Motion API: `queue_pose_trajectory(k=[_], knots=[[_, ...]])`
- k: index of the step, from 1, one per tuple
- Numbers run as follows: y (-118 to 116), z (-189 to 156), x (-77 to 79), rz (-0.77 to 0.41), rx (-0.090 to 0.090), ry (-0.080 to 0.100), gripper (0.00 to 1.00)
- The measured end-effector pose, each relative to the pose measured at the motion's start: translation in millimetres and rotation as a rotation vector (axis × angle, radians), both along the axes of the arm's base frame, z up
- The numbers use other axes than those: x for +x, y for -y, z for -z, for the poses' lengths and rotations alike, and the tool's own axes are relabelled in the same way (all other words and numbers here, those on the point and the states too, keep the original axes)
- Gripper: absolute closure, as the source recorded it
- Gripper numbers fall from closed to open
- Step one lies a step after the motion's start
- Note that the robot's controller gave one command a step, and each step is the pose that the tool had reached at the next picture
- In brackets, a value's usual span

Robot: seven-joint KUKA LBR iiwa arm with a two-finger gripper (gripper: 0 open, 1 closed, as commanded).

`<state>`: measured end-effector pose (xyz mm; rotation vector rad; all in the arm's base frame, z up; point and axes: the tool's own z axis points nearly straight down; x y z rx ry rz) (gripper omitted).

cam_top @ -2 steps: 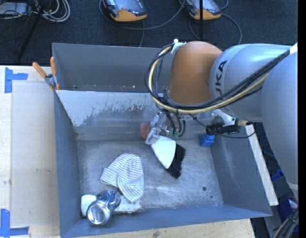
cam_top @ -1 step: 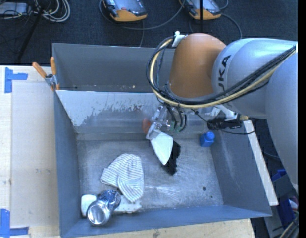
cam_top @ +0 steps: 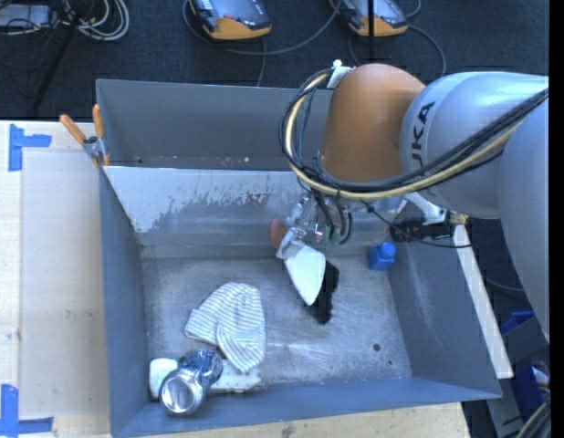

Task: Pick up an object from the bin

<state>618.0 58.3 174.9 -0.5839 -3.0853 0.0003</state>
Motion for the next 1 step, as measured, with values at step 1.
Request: queue_pose_trajectory(k=[1], knots=[[-1.4,18.1,1.2,-0.001,0.0,0.001,1.0]])
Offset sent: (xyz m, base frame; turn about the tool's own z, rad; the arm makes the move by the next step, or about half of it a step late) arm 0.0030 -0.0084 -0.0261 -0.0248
